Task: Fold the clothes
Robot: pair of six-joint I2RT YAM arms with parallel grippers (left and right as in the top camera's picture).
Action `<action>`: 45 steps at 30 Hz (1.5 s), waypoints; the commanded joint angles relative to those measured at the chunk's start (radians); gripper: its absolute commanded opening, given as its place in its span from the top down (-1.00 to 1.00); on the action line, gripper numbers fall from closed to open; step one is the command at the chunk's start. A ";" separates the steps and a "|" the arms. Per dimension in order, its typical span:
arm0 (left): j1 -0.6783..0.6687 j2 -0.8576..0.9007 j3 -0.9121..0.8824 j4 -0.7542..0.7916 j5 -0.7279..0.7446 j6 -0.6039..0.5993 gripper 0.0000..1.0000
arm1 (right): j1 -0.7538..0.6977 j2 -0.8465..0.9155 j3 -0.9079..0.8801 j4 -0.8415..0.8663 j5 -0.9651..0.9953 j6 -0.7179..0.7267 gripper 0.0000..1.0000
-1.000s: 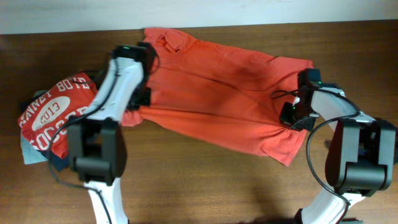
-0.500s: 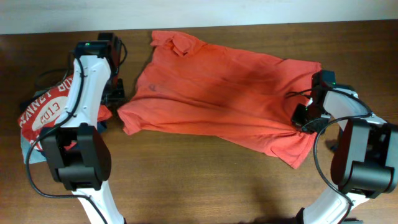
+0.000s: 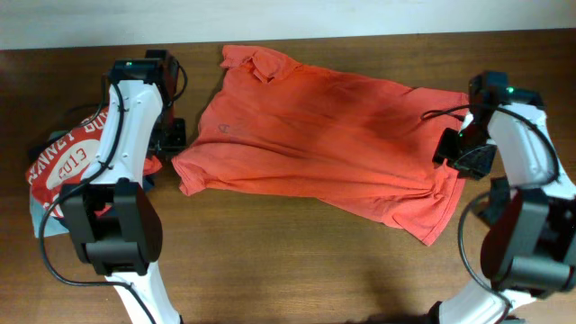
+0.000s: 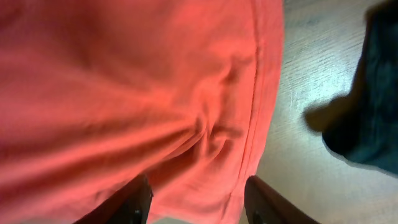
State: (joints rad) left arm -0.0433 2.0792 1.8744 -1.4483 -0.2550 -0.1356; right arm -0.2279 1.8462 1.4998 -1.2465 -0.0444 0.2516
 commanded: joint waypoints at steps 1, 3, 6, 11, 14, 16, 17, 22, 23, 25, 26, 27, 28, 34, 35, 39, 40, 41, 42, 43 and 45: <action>-0.042 -0.057 0.012 -0.006 0.061 0.056 0.41 | -0.002 -0.041 0.015 -0.056 -0.130 -0.075 -0.09; -0.061 -0.077 0.012 0.000 0.061 0.063 0.49 | -0.001 -0.041 0.015 -0.085 -0.166 -0.105 -0.09; -0.090 -0.131 0.012 0.021 0.057 0.074 0.54 | 0.000 -0.043 0.015 -0.124 -0.193 -0.157 -0.08; -0.114 -0.264 0.011 0.049 0.057 0.081 0.53 | 0.047 -0.098 0.015 -0.132 -0.233 -0.230 -0.10; -0.127 -0.348 0.010 0.044 0.058 0.085 0.52 | 0.118 -0.174 0.015 -0.130 -0.226 -0.240 -0.21; -0.138 -0.377 0.002 0.039 0.061 0.085 0.45 | 0.159 -0.217 0.015 -0.130 -0.183 -0.213 -0.29; -0.145 -0.388 -0.010 0.038 0.066 0.087 0.45 | 0.175 -0.234 0.015 -0.130 -0.152 -0.190 -0.31; -0.180 -0.401 -0.154 0.076 0.110 0.114 0.44 | 0.246 -0.307 0.015 -0.134 -0.026 -0.054 -0.33; -0.184 -0.401 -0.193 0.097 0.110 0.114 0.44 | 0.254 -0.315 0.015 -0.134 -0.022 -0.045 -0.33; -0.184 -0.401 -0.293 0.155 0.111 0.113 0.43 | 0.264 -0.322 0.015 -0.130 -0.023 -0.032 -0.33; -0.182 -0.401 -0.351 0.194 0.115 0.108 0.43 | 0.267 -0.322 0.015 -0.130 -0.022 -0.033 -0.34; -0.179 -0.401 -0.396 0.228 0.126 0.106 0.43 | 0.268 -0.322 0.015 -0.130 -0.022 -0.033 -0.33; -0.173 -0.401 -0.451 0.272 0.143 0.106 0.37 | 0.268 -0.320 0.015 -0.130 -0.022 -0.033 -0.34; -0.154 -0.400 -0.683 0.532 0.171 0.106 0.03 | 0.268 -0.320 0.015 -0.117 -0.022 -0.034 -0.39; -0.154 -0.401 -0.711 0.567 0.170 0.107 -0.06 | 0.268 -0.320 0.015 -0.115 -0.021 -0.034 -0.40; -0.154 -0.400 -0.830 0.721 0.169 0.107 -0.38 | 0.268 -0.320 0.015 -0.106 -0.022 -0.034 -0.43; -0.154 -0.400 -0.847 0.759 0.169 0.107 -0.48 | 0.268 -0.320 0.015 -0.104 -0.022 -0.034 -0.43; -0.154 -0.400 -0.859 0.791 0.169 0.107 -0.57 | 0.268 -0.320 0.015 -0.100 -0.022 -0.034 -0.43; -0.154 -0.399 -0.869 0.828 0.169 0.107 -0.69 | 0.268 -0.320 0.015 -0.098 -0.022 -0.034 -0.44; -0.154 -0.398 -0.874 0.852 0.169 0.107 -0.74 | 0.268 -0.320 0.015 -0.097 -0.022 -0.034 -0.44; -0.154 -0.392 -0.877 0.904 0.170 0.107 -0.84 | 0.268 -0.320 0.015 -0.095 -0.022 -0.034 -0.44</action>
State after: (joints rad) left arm -0.2005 1.6779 1.0080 -0.5987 -0.1001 -0.0376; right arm 0.0319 1.5360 1.5063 -1.3479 -0.0818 0.2096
